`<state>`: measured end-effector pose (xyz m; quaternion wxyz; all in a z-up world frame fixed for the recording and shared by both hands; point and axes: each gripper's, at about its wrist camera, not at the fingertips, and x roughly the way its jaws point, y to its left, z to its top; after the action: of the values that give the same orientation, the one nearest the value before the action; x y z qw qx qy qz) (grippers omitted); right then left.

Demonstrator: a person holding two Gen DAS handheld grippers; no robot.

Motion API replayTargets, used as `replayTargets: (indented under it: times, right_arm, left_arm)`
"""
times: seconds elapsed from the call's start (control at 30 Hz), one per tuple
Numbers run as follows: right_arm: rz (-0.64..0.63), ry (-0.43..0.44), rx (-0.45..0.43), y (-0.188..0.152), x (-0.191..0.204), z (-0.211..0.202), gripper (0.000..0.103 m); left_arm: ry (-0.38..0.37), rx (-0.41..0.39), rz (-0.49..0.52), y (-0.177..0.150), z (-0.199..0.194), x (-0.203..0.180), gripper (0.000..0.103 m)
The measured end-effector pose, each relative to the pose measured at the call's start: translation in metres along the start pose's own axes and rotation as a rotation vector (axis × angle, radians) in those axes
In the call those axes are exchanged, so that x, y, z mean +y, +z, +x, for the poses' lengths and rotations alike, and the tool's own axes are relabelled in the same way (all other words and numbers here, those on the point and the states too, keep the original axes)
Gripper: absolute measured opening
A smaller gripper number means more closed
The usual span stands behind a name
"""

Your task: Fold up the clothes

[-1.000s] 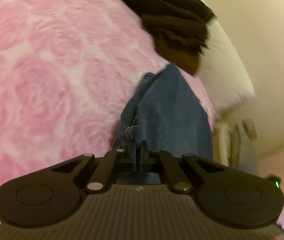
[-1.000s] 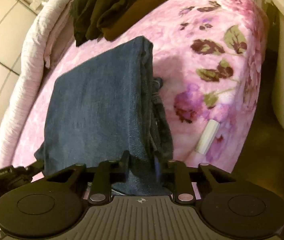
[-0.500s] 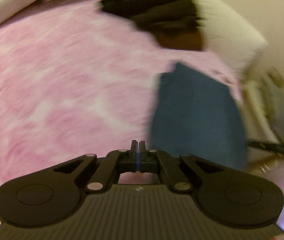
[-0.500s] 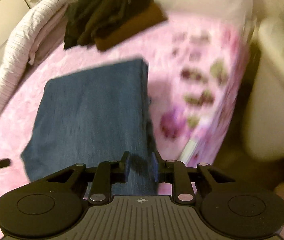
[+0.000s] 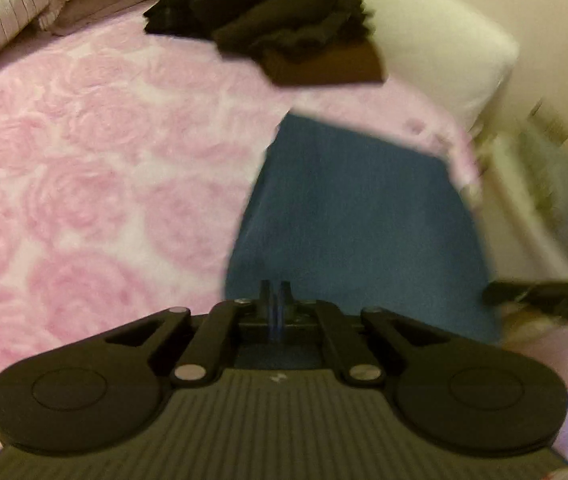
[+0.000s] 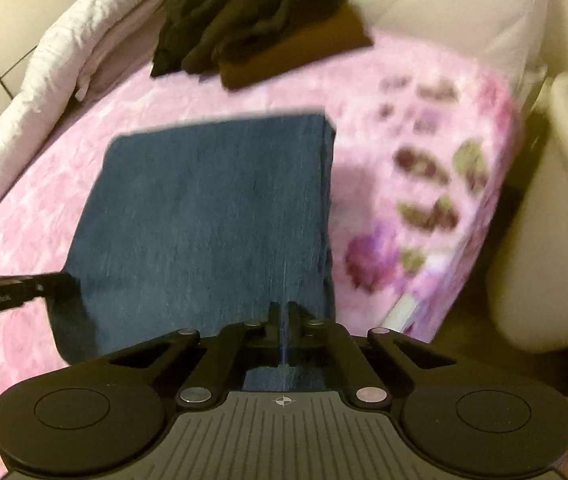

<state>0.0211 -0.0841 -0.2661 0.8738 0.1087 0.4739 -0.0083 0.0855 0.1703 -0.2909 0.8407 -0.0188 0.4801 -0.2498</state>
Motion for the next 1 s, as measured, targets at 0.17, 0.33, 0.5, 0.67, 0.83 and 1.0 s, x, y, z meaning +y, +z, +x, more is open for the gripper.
replayTargets:
  times: [0.17,0.33,0.5,0.67,0.83,1.0]
  right_arm:
    - [-0.088,-0.156,0.154,-0.006,0.019,0.026,0.001]
    - [-0.049,-0.175,0.148,0.009,0.026,0.015,0.001]
    - [0.005,-0.157,0.18,0.01,0.019,0.016,0.001]
    - [0.024,-0.128,0.141,0.02,0.014,0.012,0.001]
    - [0.011,-0.102,0.083,0.05,0.01,0.018,0.001]
    - [-0.008,-0.092,0.024,0.069,-0.002,0.038,0.001]
  left_arm:
    - [0.049,0.071,0.006,0.008,0.007,-0.012,0.001]
    - [0.098,0.143,0.012,0.016,0.014,-0.024,0.003]
    - [0.14,0.193,0.003,0.02,0.017,-0.035,0.003]
    - [0.168,0.199,-0.001,0.032,0.016,-0.05,0.003]
    - [0.178,0.17,0.001,0.059,0.029,-0.062,0.003]
    - [0.167,0.149,0.012,0.075,0.061,-0.063,0.006]
